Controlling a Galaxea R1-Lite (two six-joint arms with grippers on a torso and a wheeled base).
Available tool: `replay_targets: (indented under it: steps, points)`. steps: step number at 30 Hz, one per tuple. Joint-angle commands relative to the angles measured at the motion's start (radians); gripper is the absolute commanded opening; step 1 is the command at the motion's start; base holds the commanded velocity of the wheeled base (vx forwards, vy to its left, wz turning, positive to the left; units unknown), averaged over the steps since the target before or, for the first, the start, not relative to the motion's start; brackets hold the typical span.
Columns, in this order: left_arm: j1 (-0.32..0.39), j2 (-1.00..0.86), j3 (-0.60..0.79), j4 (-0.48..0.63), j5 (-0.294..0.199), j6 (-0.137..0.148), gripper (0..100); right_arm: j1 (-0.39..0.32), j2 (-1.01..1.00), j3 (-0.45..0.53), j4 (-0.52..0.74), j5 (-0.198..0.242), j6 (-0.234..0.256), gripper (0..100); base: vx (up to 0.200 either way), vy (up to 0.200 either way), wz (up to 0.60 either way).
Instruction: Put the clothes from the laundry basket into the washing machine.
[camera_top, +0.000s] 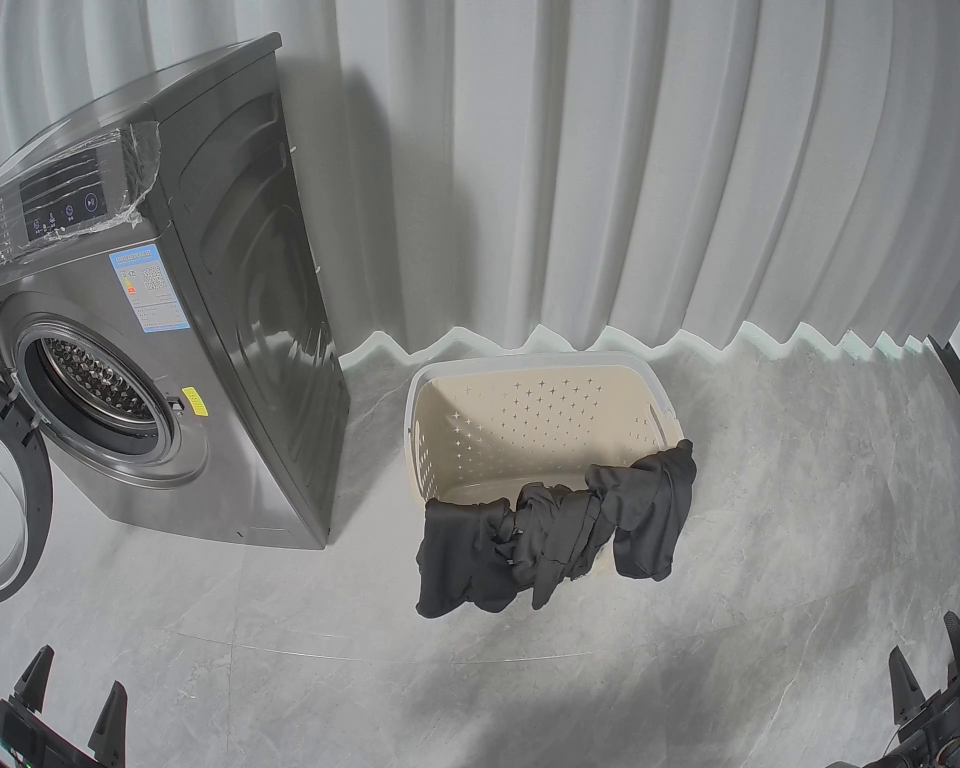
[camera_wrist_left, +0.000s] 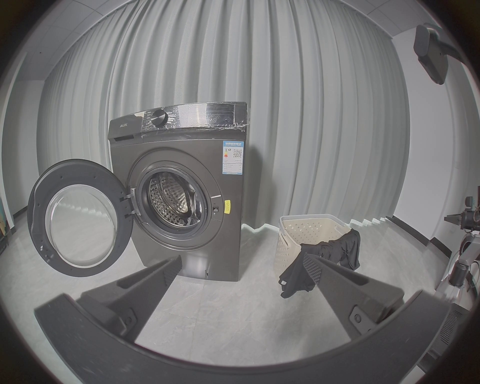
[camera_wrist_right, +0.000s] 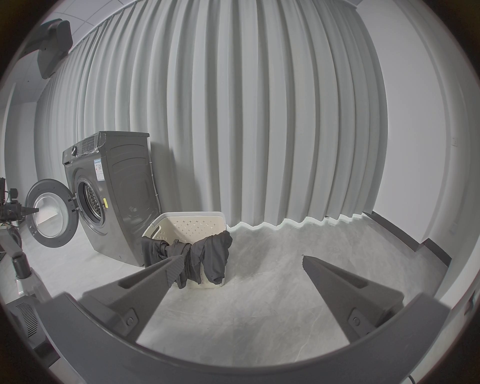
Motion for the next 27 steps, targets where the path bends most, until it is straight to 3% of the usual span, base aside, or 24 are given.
replay_targets:
  steps: [1,19,27]
  points:
    - [0.000,-0.016,0.015,0.000,0.000,-0.001,100,0.000,-0.016,0.018,0.000,0.000,0.000,100,0.000,-0.200,0.00]
    - [0.000,-0.016,0.015,0.000,0.000,-0.002,100,0.000,-0.016,0.018,-0.002,-0.001,0.001,100,0.000,0.000,0.00]
    - [0.000,-0.016,0.015,0.000,0.000,-0.002,100,-0.001,-0.016,0.018,0.000,-0.010,0.006,100,0.150,0.000,0.00]
